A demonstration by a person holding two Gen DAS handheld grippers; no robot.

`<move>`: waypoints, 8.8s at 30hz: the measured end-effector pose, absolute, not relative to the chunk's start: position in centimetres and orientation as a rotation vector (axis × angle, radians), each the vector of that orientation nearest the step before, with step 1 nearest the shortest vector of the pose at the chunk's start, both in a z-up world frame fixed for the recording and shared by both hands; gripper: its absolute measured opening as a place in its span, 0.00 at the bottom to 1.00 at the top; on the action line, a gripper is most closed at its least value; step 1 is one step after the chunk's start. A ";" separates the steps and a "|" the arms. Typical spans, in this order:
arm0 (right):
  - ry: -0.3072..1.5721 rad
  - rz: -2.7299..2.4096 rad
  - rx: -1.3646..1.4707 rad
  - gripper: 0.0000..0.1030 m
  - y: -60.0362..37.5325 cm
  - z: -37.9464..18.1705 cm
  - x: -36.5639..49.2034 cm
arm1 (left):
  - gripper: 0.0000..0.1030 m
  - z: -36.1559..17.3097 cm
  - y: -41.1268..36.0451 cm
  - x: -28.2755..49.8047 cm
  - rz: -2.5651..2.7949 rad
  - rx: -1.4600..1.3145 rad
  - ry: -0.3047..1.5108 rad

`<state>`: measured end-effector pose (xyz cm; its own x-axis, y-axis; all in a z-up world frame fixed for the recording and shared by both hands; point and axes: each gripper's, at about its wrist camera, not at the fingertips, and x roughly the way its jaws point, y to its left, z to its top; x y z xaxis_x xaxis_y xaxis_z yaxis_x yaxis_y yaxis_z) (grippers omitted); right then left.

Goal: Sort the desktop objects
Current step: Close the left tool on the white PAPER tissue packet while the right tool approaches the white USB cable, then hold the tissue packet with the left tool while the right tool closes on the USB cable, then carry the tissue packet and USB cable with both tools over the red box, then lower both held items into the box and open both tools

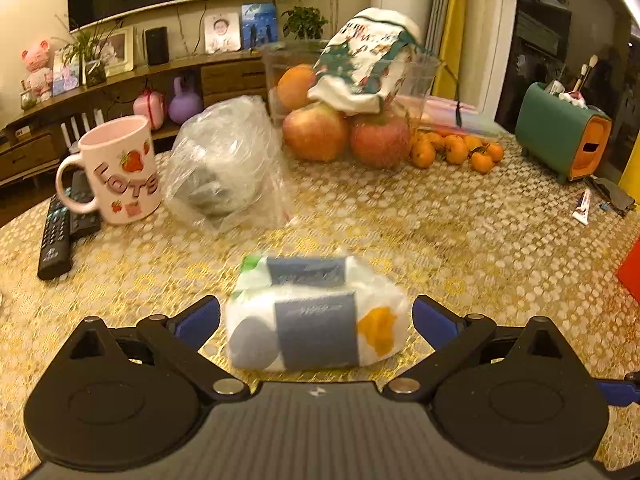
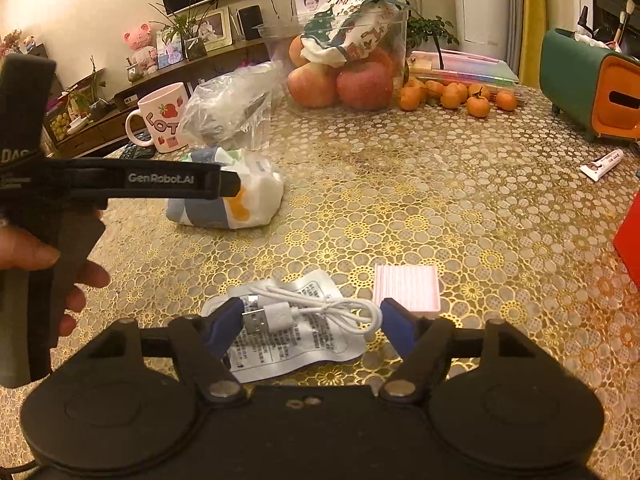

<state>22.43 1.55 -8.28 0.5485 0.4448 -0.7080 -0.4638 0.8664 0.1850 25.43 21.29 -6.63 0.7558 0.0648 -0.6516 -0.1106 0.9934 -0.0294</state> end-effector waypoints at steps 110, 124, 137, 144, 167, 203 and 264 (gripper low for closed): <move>0.666 0.429 -0.155 0.76 -18.2 -3.9 18.8 | 0.52 -0.4 -0.2 21.9 -0.529 0.163 0.912; 0.812 0.339 -0.065 0.73 -16.1 -7.9 20.3 | 0.52 -2.7 2.3 22.2 -0.534 0.125 0.935; 0.859 0.297 -0.018 0.36 -15.4 -9.3 23.0 | 0.52 -4.4 3.8 22.7 -0.532 0.092 0.955; 0.856 0.307 -0.024 0.12 -15.3 -9.2 23.2 | 0.52 -4.7 3.6 22.8 -0.536 0.093 0.964; 0.766 0.389 0.016 0.10 -18.8 -2.1 19.9 | 0.52 -0.1 -0.9 20.5 -0.560 0.165 0.918; 0.659 0.221 0.148 0.10 -36.2 3.4 23.0 | 0.53 5.2 -22.0 24.0 -0.724 0.399 0.820; 0.734 0.163 -0.063 0.63 -38.8 -1.5 27.5 | 0.76 -2.6 -24.1 33.5 -0.583 0.203 0.900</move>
